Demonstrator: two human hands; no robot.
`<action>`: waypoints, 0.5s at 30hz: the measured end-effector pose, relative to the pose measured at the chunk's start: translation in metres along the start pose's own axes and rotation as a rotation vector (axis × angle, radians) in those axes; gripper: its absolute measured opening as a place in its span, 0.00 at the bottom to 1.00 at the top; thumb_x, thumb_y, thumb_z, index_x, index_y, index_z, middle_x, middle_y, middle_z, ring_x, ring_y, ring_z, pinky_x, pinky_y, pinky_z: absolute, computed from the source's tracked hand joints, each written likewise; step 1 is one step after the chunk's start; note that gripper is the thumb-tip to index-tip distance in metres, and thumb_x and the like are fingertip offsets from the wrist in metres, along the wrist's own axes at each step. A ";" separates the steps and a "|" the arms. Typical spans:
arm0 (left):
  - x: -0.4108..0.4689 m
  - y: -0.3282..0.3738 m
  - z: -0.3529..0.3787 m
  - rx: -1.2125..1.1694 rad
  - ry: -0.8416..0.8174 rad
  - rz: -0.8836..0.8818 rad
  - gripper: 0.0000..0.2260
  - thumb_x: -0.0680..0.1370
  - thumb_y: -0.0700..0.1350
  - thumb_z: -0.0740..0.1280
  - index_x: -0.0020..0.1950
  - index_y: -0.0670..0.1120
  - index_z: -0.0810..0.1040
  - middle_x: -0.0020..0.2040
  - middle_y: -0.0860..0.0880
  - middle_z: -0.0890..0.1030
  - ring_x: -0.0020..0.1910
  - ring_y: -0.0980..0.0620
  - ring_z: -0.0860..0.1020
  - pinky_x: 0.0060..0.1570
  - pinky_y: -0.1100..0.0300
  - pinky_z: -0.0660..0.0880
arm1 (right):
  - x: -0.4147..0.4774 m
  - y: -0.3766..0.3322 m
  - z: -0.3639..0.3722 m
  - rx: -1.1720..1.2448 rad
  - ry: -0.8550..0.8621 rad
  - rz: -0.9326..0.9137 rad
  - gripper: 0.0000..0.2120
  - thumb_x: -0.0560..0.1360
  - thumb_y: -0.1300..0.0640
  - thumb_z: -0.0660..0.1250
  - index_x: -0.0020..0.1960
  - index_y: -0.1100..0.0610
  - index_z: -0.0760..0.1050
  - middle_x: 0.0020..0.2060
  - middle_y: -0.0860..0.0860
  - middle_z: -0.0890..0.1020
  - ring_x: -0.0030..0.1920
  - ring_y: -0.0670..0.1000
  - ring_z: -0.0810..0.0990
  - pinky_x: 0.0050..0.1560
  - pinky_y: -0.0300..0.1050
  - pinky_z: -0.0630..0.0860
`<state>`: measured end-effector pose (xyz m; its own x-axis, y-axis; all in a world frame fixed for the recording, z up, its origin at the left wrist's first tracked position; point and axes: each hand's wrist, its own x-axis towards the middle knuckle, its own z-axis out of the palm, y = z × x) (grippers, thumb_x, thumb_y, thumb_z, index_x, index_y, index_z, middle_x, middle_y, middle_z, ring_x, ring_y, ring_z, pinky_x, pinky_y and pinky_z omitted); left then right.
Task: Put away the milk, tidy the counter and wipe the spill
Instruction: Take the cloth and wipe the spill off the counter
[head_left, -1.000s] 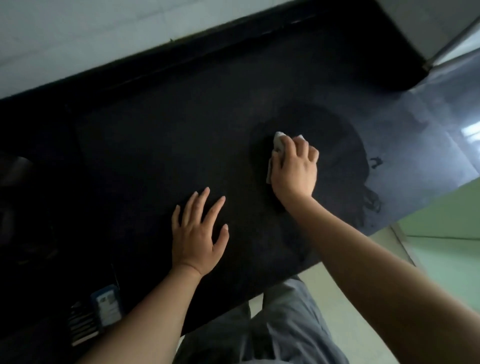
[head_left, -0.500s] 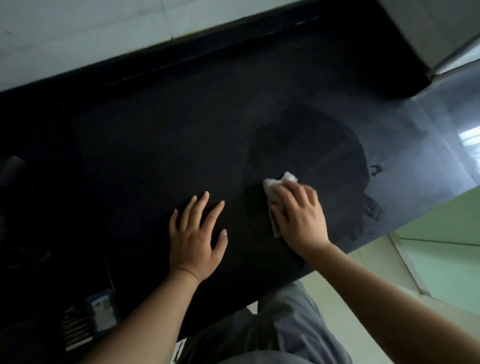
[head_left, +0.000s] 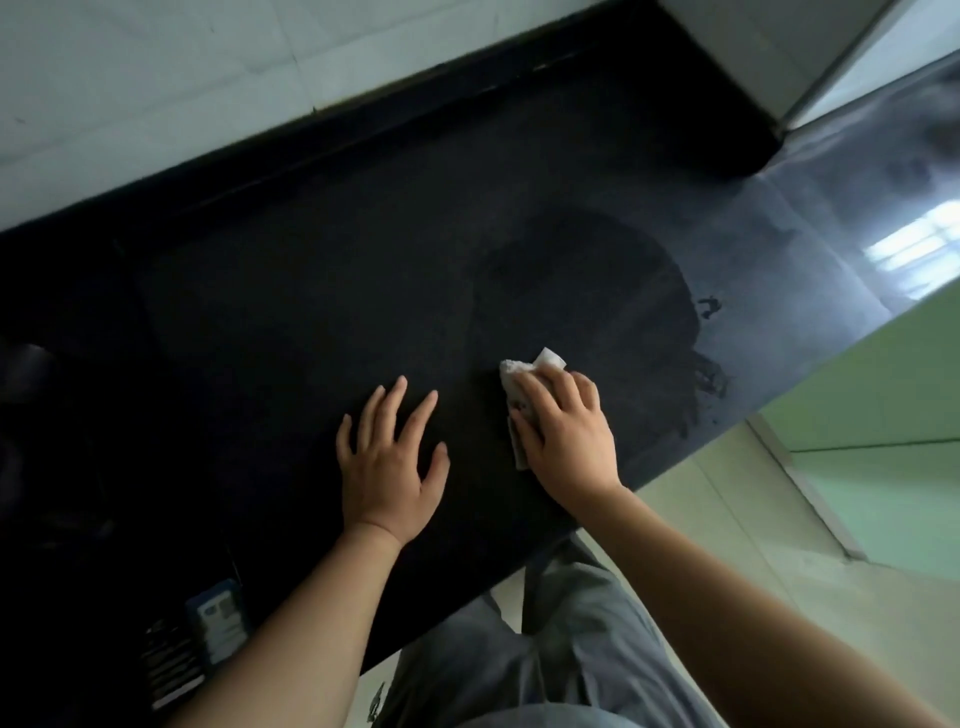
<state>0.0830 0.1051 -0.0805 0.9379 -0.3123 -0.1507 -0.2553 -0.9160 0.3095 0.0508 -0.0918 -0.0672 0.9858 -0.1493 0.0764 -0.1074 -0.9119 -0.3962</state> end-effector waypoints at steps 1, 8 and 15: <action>-0.001 0.000 -0.001 -0.011 0.003 0.004 0.24 0.74 0.56 0.56 0.70 0.56 0.66 0.75 0.48 0.63 0.74 0.46 0.60 0.68 0.39 0.55 | -0.006 0.002 -0.003 0.008 -0.001 0.036 0.17 0.76 0.50 0.62 0.63 0.53 0.72 0.60 0.53 0.74 0.60 0.58 0.67 0.50 0.54 0.75; 0.000 0.000 -0.019 -0.117 -0.127 0.011 0.20 0.79 0.53 0.59 0.71 0.55 0.66 0.77 0.49 0.57 0.76 0.47 0.52 0.72 0.43 0.50 | -0.022 0.004 -0.037 0.223 -0.025 0.162 0.19 0.76 0.50 0.63 0.67 0.47 0.68 0.61 0.51 0.73 0.60 0.56 0.67 0.51 0.50 0.72; -0.025 0.055 -0.047 -0.254 -0.175 0.016 0.18 0.79 0.53 0.59 0.66 0.49 0.72 0.67 0.50 0.72 0.66 0.51 0.70 0.62 0.56 0.67 | -0.071 0.034 -0.077 0.318 0.046 0.279 0.15 0.75 0.50 0.64 0.61 0.49 0.73 0.58 0.48 0.76 0.54 0.52 0.71 0.50 0.40 0.66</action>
<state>0.0560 0.0744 -0.0159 0.8738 -0.3852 -0.2968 -0.1823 -0.8252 0.5346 -0.0332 -0.1412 -0.0159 0.9169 -0.3975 -0.0357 -0.3174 -0.6719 -0.6692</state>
